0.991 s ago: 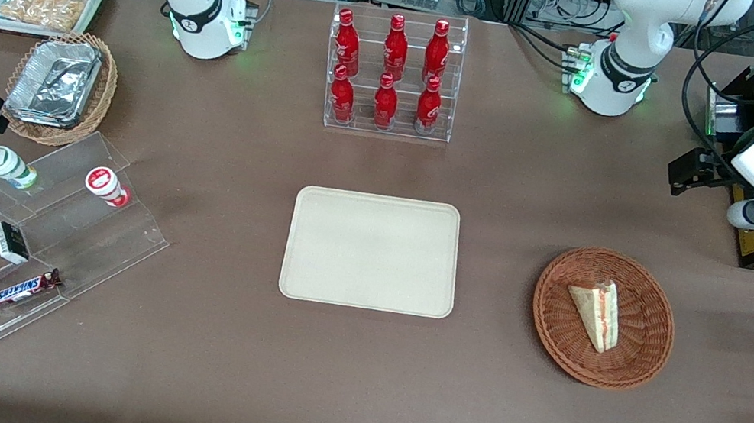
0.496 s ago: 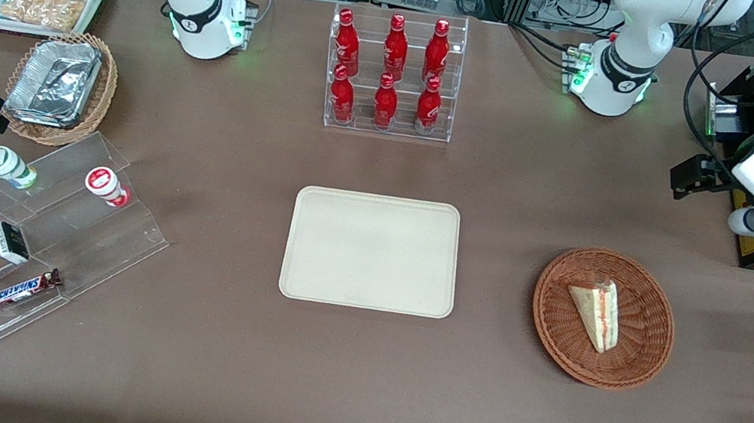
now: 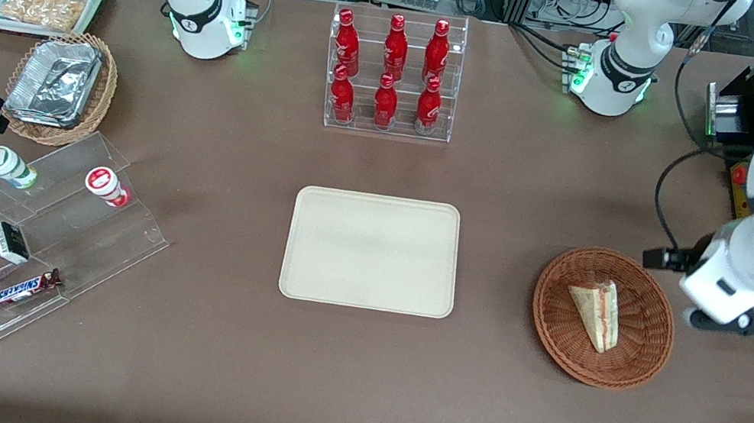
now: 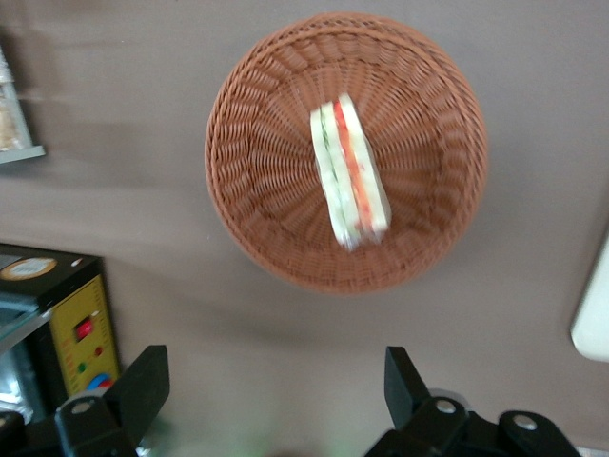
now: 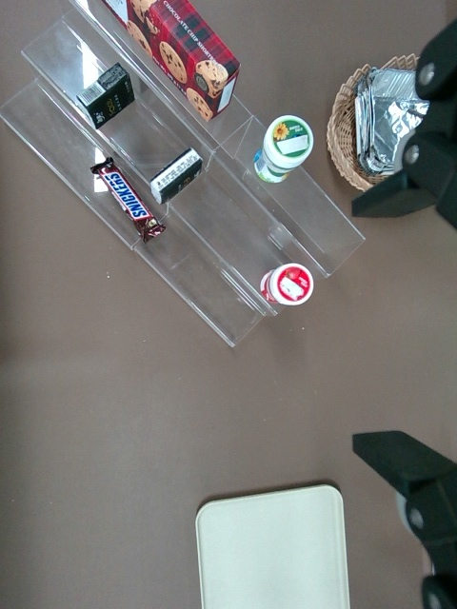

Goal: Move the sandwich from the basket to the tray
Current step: 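Lower the left gripper into the basket and grasp the wrapped sandwich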

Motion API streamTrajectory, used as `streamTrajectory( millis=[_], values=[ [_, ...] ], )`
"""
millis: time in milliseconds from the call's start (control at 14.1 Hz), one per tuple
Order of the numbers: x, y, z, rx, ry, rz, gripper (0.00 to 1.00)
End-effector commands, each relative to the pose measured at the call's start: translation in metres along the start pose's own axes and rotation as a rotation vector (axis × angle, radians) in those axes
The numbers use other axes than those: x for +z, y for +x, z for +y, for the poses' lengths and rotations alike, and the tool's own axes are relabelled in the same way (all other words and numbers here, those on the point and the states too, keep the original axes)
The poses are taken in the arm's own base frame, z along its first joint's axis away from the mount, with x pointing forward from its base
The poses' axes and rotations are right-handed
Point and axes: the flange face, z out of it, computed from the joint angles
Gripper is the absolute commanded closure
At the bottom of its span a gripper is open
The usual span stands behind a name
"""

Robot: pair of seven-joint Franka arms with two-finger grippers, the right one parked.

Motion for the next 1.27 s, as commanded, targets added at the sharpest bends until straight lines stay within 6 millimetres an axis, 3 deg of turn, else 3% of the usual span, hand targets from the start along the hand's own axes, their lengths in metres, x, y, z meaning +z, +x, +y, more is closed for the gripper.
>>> streamTrajectory(
  millis=[0,212,566,991,1204],
  values=[
    [0.035,0.030,0.000,-0.136,-0.002,0.004,0.00],
    [0.085,0.051,0.015,-0.227,-0.026,0.012,0.00],
    [0.138,0.074,0.040,-0.456,-0.054,0.028,0.00],
    [0.195,0.064,0.050,-0.453,-0.052,-0.007,0.00],
    [0.213,0.057,0.057,-0.493,-0.057,-0.007,0.00]
  ],
)
